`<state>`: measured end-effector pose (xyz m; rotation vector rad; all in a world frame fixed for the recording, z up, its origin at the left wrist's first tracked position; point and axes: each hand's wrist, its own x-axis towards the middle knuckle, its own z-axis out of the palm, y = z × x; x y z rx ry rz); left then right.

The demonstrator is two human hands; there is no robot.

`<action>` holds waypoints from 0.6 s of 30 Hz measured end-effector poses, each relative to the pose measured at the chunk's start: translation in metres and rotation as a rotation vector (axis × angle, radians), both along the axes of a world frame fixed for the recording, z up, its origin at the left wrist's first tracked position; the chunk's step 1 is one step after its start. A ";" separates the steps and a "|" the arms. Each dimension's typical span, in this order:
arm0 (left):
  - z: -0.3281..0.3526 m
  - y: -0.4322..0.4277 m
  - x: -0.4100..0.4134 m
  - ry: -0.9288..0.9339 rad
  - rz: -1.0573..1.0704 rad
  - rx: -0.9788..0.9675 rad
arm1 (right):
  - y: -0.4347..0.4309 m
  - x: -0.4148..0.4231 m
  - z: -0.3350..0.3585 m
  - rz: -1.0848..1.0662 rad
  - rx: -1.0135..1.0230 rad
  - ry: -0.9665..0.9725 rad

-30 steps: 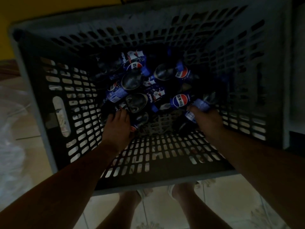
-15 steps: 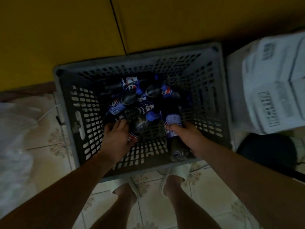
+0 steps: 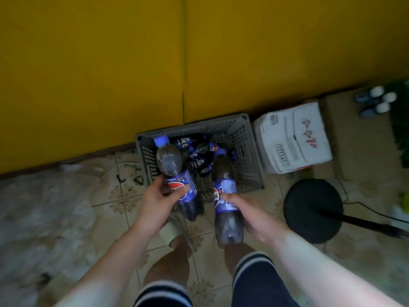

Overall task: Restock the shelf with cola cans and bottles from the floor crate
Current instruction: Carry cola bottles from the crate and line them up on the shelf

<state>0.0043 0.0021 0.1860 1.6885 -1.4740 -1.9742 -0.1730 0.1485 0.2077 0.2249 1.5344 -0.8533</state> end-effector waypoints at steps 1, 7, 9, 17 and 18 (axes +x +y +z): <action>0.026 0.000 0.004 0.046 0.060 0.038 | 0.000 0.005 0.029 0.004 -0.039 -0.004; 0.179 0.002 0.037 0.271 0.190 0.167 | -0.001 0.025 0.189 0.042 -0.304 0.035; 0.224 0.009 0.048 0.350 0.251 0.183 | -0.005 0.032 0.240 0.036 -0.391 0.042; 0.338 0.017 0.084 0.493 0.342 0.159 | -0.044 0.064 0.342 0.085 -0.576 -0.283; 0.345 0.017 0.088 0.511 0.363 0.158 | -0.051 0.070 0.347 0.089 -0.585 -0.318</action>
